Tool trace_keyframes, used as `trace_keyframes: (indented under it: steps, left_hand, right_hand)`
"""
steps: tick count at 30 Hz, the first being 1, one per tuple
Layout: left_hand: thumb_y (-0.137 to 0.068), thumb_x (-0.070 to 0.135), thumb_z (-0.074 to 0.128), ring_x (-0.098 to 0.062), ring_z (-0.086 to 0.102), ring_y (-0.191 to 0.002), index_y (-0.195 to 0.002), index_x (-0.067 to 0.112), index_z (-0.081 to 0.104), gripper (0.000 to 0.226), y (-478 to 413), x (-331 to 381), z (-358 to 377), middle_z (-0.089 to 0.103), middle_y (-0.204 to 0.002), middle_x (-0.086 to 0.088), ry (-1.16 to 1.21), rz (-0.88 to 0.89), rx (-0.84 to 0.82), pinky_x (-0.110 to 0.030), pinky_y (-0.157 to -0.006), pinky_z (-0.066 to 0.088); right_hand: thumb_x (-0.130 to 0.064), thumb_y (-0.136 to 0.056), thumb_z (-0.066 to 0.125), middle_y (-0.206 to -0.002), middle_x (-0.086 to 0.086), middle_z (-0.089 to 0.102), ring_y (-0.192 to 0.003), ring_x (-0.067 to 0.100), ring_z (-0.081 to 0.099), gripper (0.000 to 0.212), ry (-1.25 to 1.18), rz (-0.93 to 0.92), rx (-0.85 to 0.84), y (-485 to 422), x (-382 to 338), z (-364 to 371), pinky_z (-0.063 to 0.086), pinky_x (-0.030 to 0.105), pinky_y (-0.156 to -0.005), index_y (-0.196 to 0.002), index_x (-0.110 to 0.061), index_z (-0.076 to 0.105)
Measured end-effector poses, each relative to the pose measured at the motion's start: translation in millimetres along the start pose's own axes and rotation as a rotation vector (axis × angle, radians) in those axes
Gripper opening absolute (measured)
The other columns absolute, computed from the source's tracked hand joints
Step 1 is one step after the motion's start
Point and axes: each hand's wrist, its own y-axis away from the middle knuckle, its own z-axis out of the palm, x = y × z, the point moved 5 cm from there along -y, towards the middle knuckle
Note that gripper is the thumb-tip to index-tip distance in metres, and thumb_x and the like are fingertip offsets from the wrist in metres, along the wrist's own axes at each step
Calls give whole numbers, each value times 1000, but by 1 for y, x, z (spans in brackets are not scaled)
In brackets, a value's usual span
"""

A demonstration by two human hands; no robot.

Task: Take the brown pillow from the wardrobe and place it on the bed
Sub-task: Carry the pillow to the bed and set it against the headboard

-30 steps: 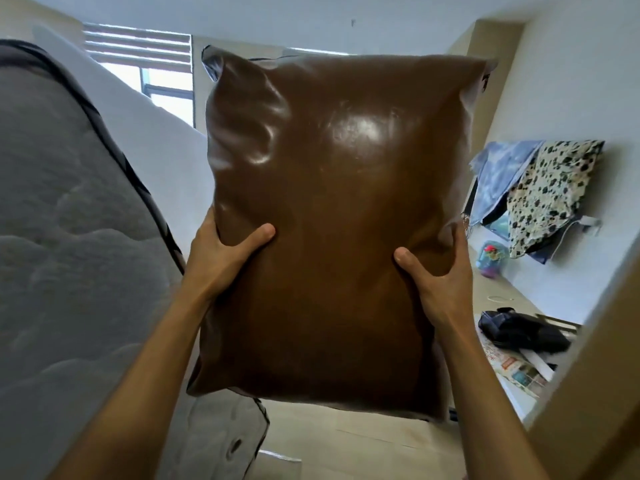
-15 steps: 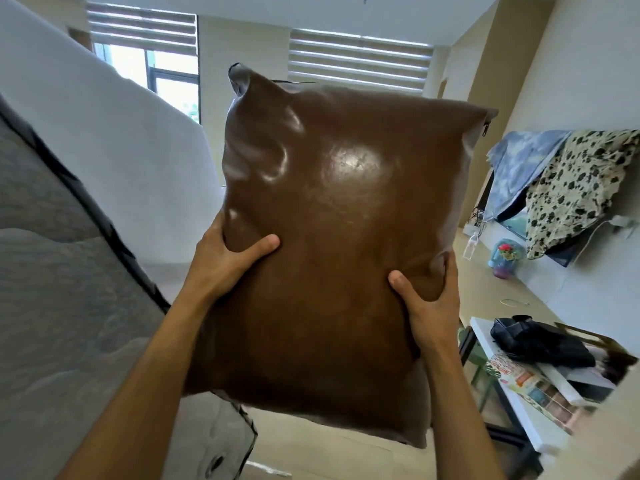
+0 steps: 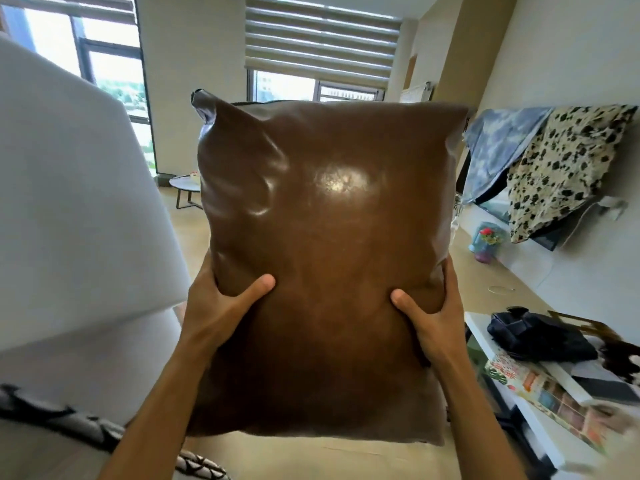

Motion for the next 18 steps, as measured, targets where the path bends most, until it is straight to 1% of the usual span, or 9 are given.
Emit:
trace_keyframes:
  steps: [1, 3, 5, 8, 10, 12, 15, 16, 18]
  left_hand:
    - [-48, 80, 77, -28, 60, -131, -155, 27, 43, 124, -6, -4, 5, 60, -147, -1, -3, -3, -5, -51, -112, 48]
    - [-48, 80, 77, -27, 60, -130, -155, 28, 42, 124, -15, -9, 12, 60, -147, 0, -4, -5, -2, -51, -112, 48]
    - [-49, 80, 78, -24, 61, -128, -154, 31, 43, 121, -21, -11, 17, 62, -144, 4, -1, -6, 20, -49, -112, 49]
    - [-47, 83, 79, -19, 62, -125, -152, 37, 43, 120, -26, -12, 33, 64, -139, 9, -8, -10, 19, -41, -109, 48]
    - [-44, 87, 79, -14, 62, -121, -147, 42, 45, 118, -32, -13, 50, 64, -130, 20, -8, -2, -2, -36, -106, 49]
    - [-41, 90, 78, -11, 63, -120, -144, 43, 48, 117, -39, -15, 66, 64, -127, 22, -21, -3, -9, -39, -106, 51]
    - [-45, 84, 82, -11, 64, -122, -146, 39, 50, 116, -61, -19, 95, 66, -134, 14, -53, 3, -15, -42, -106, 53]
    - [-46, 81, 83, -10, 64, -122, -147, 38, 50, 114, -70, -21, 106, 67, -135, 13, -63, 9, -12, -42, -106, 53]
    - [-47, 79, 84, -11, 64, -123, -147, 37, 49, 113, -87, -27, 127, 66, -136, 12, -83, 12, 11, -44, -107, 53]
  right_hand:
    - [-75, -51, 83, -139, -34, 48, -105, -29, 51, 124, 10, 2, -7, -7, 4, 2, 42, 1, -80, -158, -52, 25]
    - [-77, -50, 81, -146, -26, 44, -114, -13, 52, 126, 19, 11, -20, -20, 12, 7, 39, 8, -85, -159, -52, 23]
    - [-76, -50, 81, -148, -22, 44, -117, -3, 52, 127, 23, 16, -33, -31, 17, 10, 39, 10, -86, -160, -51, 22]
    - [-73, -52, 81, -147, -21, 45, -117, -5, 53, 121, 22, 22, -48, -46, 31, 6, 41, 17, -94, -158, -52, 25]
    - [-71, -53, 80, -144, -23, 46, -116, -11, 53, 114, 8, 40, -35, -58, 46, 1, 40, 21, -97, -152, -58, 26]
    - [-72, -53, 80, -145, -22, 45, -116, -11, 53, 115, -1, 58, -14, -71, 65, -2, 39, 18, -96, -154, -57, 27]
    - [-69, -55, 80, -139, -29, 48, -106, -33, 49, 114, -15, 66, -2, -96, 97, -2, 40, -3, -82, -156, -53, 29]
    - [-68, -55, 80, -136, -32, 48, -103, -36, 47, 111, -25, 74, -3, -109, 109, 0, 39, -6, -79, -153, -55, 30]
    - [-66, -55, 81, -134, -31, 51, -105, -33, 49, 105, -46, 83, -21, -137, 130, 5, 39, -6, -80, -147, -59, 31]
